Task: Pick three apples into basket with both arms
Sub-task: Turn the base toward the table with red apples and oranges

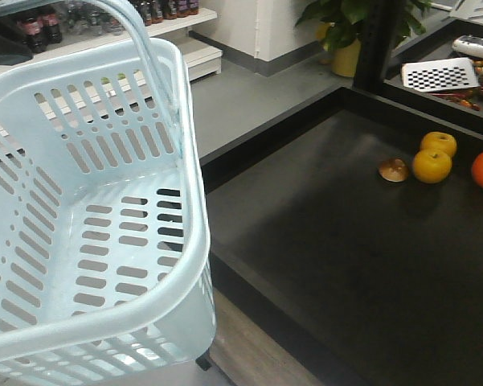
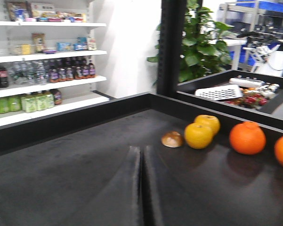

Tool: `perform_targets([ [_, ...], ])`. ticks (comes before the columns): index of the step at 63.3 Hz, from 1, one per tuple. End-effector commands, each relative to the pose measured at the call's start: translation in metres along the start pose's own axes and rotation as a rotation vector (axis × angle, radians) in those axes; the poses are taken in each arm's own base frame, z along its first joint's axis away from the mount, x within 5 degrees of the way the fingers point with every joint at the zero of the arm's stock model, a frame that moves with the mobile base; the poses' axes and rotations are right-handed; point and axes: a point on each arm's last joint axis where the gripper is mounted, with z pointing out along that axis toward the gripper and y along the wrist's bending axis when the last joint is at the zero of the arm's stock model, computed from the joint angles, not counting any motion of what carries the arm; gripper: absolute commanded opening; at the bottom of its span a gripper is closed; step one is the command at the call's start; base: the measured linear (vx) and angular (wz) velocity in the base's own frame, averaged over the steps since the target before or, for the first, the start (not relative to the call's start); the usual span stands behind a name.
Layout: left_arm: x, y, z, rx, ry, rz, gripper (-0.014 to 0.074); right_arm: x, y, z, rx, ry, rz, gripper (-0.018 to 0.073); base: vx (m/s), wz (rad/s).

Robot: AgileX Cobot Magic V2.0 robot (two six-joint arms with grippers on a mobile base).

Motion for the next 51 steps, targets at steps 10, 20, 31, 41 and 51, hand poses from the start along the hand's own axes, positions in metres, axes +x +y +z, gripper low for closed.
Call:
perform_targets([
  [10, 0.0011, 0.0104, -0.0167, -0.087, -0.057, -0.022, -0.0006, -0.0038, 0.0002, -0.0007, 0.002, -0.079, -0.021, -0.0009, 0.09, -0.42],
  [20, 0.0011, 0.0104, -0.0167, -0.087, -0.057, -0.022, -0.0006, -0.0038, 0.0002, -0.0007, 0.002, -0.079, -0.021, -0.0009, 0.1, -0.46],
  [31, 0.0011, 0.0104, -0.0167, -0.087, -0.057, -0.022, -0.0006, -0.0038, 0.0002, -0.0007, 0.002, -0.079, -0.021, -0.0009, 0.1, -0.46],
  [41, 0.001, 0.0103, -0.0167, -0.086, -0.058, -0.022, -0.0006, -0.0038, 0.0002, -0.0007, 0.002, -0.079, -0.021, -0.0009, 0.09, -0.44],
  [51, 0.0013, 0.0105, -0.0171, -0.088, -0.057, -0.022, -0.0006, -0.0038, 0.0002, -0.0007, 0.002, -0.079, -0.021, -0.0009, 0.07, -0.44],
])
